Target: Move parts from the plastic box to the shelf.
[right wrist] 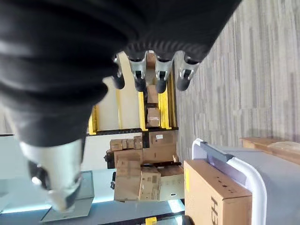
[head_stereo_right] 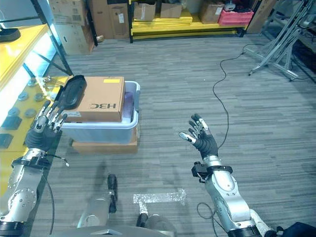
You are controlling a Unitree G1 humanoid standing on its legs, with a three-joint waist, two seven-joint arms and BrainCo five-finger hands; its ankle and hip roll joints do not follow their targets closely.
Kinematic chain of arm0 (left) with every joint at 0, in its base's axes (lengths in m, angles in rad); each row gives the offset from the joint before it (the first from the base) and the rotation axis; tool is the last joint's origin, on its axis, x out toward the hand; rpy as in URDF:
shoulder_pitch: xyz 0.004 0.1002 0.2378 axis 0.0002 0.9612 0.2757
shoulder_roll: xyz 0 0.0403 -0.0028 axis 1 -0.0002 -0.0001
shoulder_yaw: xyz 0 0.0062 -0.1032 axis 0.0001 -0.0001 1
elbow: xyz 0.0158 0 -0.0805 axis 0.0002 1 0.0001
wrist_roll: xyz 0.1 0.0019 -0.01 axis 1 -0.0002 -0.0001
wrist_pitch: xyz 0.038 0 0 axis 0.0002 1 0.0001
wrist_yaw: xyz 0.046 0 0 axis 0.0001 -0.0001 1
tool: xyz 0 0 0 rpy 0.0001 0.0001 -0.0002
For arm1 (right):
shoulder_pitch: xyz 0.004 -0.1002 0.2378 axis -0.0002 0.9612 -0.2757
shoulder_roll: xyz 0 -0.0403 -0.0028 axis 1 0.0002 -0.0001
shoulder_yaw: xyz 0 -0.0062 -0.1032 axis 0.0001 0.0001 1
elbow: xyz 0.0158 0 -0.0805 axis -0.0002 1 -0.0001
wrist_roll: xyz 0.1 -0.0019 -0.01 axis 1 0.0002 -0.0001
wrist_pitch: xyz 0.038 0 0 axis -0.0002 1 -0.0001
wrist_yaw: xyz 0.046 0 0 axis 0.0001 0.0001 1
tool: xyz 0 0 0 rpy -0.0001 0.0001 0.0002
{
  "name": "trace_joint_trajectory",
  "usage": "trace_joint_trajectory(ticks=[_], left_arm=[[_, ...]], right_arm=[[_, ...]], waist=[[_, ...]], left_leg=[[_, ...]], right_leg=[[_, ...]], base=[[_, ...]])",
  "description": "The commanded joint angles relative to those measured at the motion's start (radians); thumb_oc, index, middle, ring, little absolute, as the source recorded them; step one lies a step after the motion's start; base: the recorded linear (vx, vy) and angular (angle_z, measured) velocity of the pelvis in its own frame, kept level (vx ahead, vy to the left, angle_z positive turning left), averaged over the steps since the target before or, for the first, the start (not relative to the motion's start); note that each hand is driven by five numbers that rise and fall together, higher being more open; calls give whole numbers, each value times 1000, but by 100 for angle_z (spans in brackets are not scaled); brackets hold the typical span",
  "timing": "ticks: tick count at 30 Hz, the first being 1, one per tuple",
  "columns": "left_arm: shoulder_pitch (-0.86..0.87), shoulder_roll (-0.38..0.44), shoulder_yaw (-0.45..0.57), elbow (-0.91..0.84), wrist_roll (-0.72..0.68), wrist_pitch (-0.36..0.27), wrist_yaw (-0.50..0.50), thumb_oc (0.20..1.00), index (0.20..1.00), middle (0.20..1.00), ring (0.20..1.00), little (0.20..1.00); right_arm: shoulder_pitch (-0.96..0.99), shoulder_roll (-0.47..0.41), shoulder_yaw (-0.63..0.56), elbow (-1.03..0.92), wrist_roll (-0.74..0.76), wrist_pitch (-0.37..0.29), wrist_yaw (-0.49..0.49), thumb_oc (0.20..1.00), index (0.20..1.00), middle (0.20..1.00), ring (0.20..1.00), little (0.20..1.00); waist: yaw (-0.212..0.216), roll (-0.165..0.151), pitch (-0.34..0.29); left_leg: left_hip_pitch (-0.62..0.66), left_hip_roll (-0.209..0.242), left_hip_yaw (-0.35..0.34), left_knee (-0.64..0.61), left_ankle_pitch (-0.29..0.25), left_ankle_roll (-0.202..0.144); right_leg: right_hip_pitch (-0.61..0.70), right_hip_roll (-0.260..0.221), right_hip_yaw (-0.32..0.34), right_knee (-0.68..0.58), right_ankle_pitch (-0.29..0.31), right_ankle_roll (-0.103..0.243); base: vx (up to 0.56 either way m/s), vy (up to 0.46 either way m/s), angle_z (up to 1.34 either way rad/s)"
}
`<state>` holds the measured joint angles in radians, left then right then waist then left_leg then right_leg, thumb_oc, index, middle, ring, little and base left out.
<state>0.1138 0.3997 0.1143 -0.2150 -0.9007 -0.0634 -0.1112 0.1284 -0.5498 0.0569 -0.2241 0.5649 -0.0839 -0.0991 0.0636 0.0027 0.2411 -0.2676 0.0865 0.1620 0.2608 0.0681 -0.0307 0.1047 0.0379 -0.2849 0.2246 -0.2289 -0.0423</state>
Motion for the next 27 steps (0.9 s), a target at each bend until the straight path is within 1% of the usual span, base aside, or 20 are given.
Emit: trace_joint_trajectory(ticks=[1,3,6,8,9,11,12,13,15,16,17,18,19,20,21,22,23,24,26,27], left_arm=[[15,48,47,-73,20,-49,-29,1000,1000,1000,1000,1000],[22,58,71,-81,35,-41,-20,1000,1000,1000,1000,1000],[24,53,92,-72,41,-35,-40,1000,1000,1000,1000,1000],[21,48,94,-71,54,-39,-44,1000,1000,1000,1000,1000],[20,49,99,-69,45,-36,-56,1000,1000,1000,1000,1000],[12,40,100,-64,51,-27,-69,1000,1000,1000,1000,1000],[5,33,98,-59,61,-23,-75,1000,1000,1000,1000,1000],[5,32,94,-56,66,-24,-79,1000,1000,1000,1000,1000],[14,23,91,-54,73,-36,-81,1000,1000,1000,1000,1000],[24,17,91,-56,66,-46,-80,1000,1000,1000,1000,1000],[31,19,90,-57,54,-54,-83,1000,1000,1000,1000,1000],[25,29,85,-64,52,-63,-88,1000,1000,1000,1000,1000],[19,39,80,-66,53,-70,-82,1000,1000,1000,1000,1000],[13,51,77,-68,45,-75,-72,1000,1000,1000,1000,1000],[-8,67,75,-61,22,-71,-58,1000,1000,1000,1000,1000],[-17,70,69,-50,12,-78,-56,1000,1000,1000,1000,1000],[-21,79,61,-47,1,-78,-40,1000,1000,1000,1000,1000],[-18,81,59,-41,2,-81,-41,1000,1000,1000,1000,1000],[2,70,49,-52,25,-93,-30,1000,1000,1000,1000,1000],[16,54,54,-62,34,-95,-20,1000,1000,1000,1000,1000]], right_arm=[[-38,43,-12,-64,9,-35,-24,1000,1000,1000,1000,1000],[-58,65,-8,-63,-24,-20,-41,1000,1000,1000,1000,1000],[-75,90,4,-51,-45,-7,-55,1000,1000,1000,1000,1000],[-85,108,11,-45,-62,-3,-59,1000,1000,1000,1000,1000],[-86,115,14,-45,-72,-4,-61,1000,1000,1000,1000,1000],[-86,128,19,-52,-91,6,-68,1000,1000,1000,1000,1000],[-87,137,23,-51,-101,7,-75,1000,1000,1000,1000,1000],[-82,139,24,-54,-102,6,-75,1000,1000,1000,1000,1000],[-78,140,25,-57,-108,6,-71,1000,1000,1000,1000,1000],[-74,141,26,-58,-114,3,-62,1000,1000,1000,1000,1000],[-73,140,24,-54,-115,-4,-56,1000,1000,1000,1000,1000],[-86,139,19,-37,-113,-25,-39,1000,1000,1000,1000,1000],[-91,134,10,-31,-106,-31,-28,1000,1000,1000,1000,1000],[-94,127,1,-25,-97,-40,-20,1000,1000,1000,1000,1000],[-98,103,-18,-26,-69,-36,-15,1000,1000,1000,1000,1000],[-106,99,-19,-20,-66,-34,-23,1000,1000,1000,1000,1000],[-118,82,-32,-1,-36,-31,-17,1000,1000,1000,1000,1000],[-121,77,-35,7,-27,-33,-10,1000,1000,1000,1000,1000],[-119,61,-41,-6,-18,-18,-1,1000,1000,1000,1000,1000],[-108,56,-48,-23,-21,-4,0,1000,1000,1000,1000,1000]], waist=[[79,-11,-45],[105,-12,-59],[123,-10,-74],[132,-13,-83],[136,-17,-88],[138,-22,-97],[136,-22,-100],[129,-24,-97],[118,-14,-89],[104,1,-79],[94,17,-66],[83,37,-47],[76,30,-39],[68,23,-30],[54,16,-23],[58,6,-21],[62,-11,-22],[63,-15,-22],[65,-23,-23],[66,-25,-27]], left_leg=[[13,-25,-8,-33,-8,-3],[23,-74,-33,-21,-44,18],[30,-104,-35,-31,-60,35],[34,-124,-32,-49,-61,49],[40,-141,-30,-65,-64,63],[63,-173,-29,-100,-65,89],[77,-190,-29,-115,-71,105],[99,-211,-37,-109,-107,118],[122,-220,-32,-113,-122,142],[137,-215,-29,-113,-133,151],[151,-206,-34,-110,-134,149],[155,-183,-40,-103,-122,136],[160,-184,-53,-96,-131,126],[165,-184,-67,-83,-146,120],[164,-169,-85,-68,-155,109],[160,-169,-87,-58,-156,108],[154,-150,-93,-40,-156,87],[157,-143,-98,-37,-155,80],[168,-115,-101,-50,-139,54],[186,-103,-101,-80,-127,41]], right_leg=[[51,-170,-51,46,20,130],[65,-188,-48,42,17,140],[77,-195,-51,51,9,146],[79,-200,-52,67,24,159],[76,-207,-53,101,46,172],[56,-226,-48,196,108,198],[25,-242,-41,278,158,212],[-17,-268,-22,402,197,231],[-107,-293,8,548,225,228],[-177,-297,26,573,226,213],[-237,-294,37,555,209,192],[-291,-269,43,409,214,156],[-295,-257,57,294,230,162],[-297,-250,73,191,260,171],[-282,-230,113,106,245,180],[-291,-243,112,89,291,192],[-258,-236,101,7,286,205],[-246,-234,97,-15,288,209],[-190,-214,91,-90,274,203],[-159,-205,85,-132,273,200]], base=[[321,244,3],[343,250,11],[195,169,21],[160,161,15],[160,171,16],[150,190,14],[166,215,17],[162,216,19],[101,168,24],[36,84,8],[-36,-99,6],[-58,-220,14],[-43,-290,32],[65,-289,40],[65,-262,58],[111,-365,141],[81,-284,136],[101,-279,107],[88,-186,16],[104,-174,1]])
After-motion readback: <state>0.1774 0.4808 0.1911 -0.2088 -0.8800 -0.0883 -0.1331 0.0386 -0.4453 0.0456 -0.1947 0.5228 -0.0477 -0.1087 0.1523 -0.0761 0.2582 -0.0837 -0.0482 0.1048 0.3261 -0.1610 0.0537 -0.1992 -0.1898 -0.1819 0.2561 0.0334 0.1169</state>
